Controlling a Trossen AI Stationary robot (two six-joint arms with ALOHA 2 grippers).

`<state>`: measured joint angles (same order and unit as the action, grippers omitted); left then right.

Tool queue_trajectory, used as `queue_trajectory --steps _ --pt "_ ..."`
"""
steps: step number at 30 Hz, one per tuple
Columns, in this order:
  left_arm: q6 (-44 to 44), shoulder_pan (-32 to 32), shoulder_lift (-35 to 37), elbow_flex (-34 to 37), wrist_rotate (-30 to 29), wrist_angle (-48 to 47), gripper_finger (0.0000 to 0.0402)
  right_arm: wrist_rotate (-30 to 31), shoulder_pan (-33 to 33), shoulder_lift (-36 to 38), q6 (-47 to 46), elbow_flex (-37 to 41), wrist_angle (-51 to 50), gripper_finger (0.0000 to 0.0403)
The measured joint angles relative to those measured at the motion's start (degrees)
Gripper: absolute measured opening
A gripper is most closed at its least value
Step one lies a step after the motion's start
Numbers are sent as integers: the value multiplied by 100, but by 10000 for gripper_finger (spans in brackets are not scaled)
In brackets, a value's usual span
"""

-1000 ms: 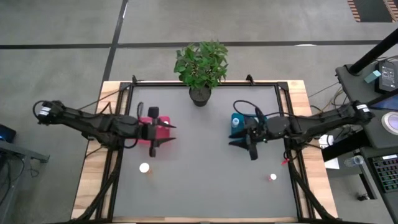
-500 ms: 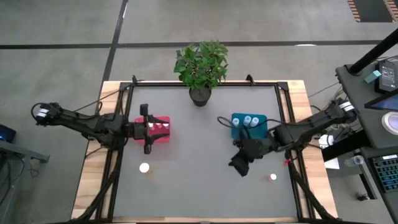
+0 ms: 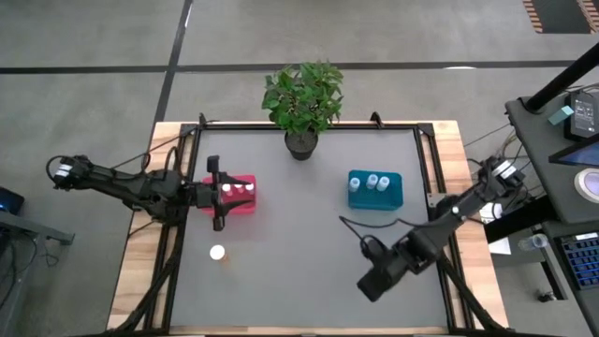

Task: Pick and place medicine bottles into bin by pill shape (circle, oval)
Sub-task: Put the orange table bottle into the red bin

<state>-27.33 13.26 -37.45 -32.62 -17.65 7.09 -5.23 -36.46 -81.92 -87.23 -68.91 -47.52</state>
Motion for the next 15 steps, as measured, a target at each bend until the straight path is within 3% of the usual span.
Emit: queue_trajectory --steps 15 --pt "0 4 -60 9 0 -13 180 -626 -862 376 -2547 511 -1729 145"
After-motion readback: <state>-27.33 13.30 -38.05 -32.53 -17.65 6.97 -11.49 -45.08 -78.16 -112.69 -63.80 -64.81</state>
